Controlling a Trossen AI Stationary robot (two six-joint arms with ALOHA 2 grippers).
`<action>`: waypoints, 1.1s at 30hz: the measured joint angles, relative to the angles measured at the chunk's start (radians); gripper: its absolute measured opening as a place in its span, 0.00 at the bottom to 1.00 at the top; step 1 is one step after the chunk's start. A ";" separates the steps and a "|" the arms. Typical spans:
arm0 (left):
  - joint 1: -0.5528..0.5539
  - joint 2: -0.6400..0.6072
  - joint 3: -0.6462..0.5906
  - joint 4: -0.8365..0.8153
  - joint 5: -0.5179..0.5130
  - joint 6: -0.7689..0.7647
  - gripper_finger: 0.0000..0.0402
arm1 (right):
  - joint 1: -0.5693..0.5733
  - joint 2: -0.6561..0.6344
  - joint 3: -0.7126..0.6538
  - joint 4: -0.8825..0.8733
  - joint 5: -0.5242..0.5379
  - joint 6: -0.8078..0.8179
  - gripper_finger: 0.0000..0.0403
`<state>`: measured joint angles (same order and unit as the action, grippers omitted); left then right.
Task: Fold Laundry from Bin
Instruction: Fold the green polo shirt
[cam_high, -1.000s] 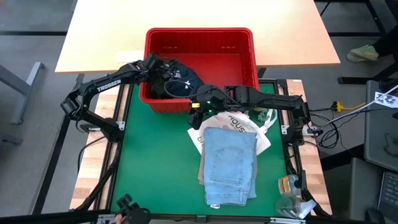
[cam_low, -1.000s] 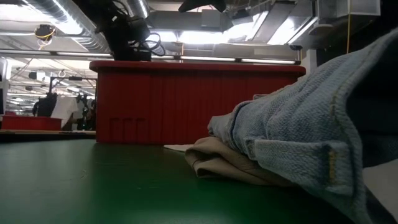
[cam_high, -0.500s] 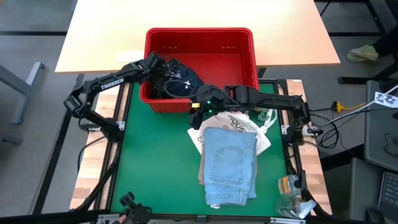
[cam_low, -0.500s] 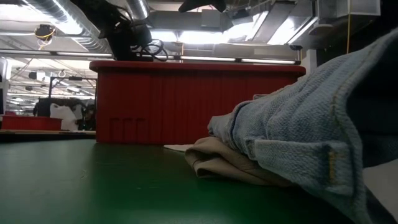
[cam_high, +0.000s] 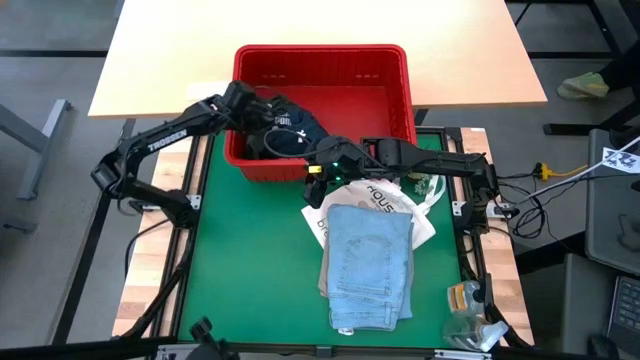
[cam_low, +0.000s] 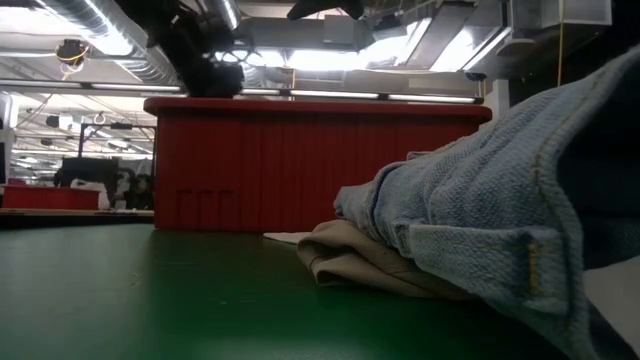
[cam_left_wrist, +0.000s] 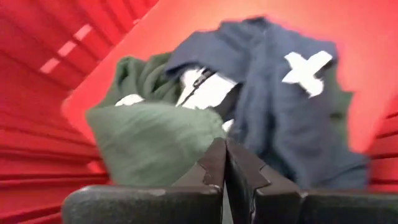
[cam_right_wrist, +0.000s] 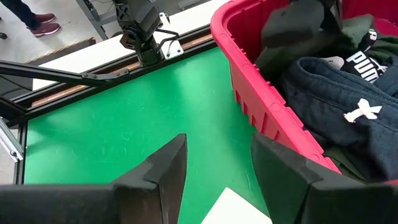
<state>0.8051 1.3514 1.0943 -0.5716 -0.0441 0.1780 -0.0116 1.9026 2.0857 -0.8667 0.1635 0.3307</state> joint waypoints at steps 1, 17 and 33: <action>0.000 -0.011 0.000 0.001 0.027 -0.016 0.00 | 0.000 0.000 0.000 0.000 0.000 0.000 0.45; -0.001 -0.137 0.001 0.321 0.415 -0.366 0.00 | 0.000 0.000 0.000 0.002 0.028 0.000 0.45; -0.055 -0.141 0.003 0.448 0.481 -0.491 0.00 | -0.082 0.000 0.000 0.172 0.127 -0.048 0.45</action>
<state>0.7505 1.2102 1.0969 -0.1236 0.4370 -0.3126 -0.0939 1.9026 2.0853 -0.6943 0.2906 0.2829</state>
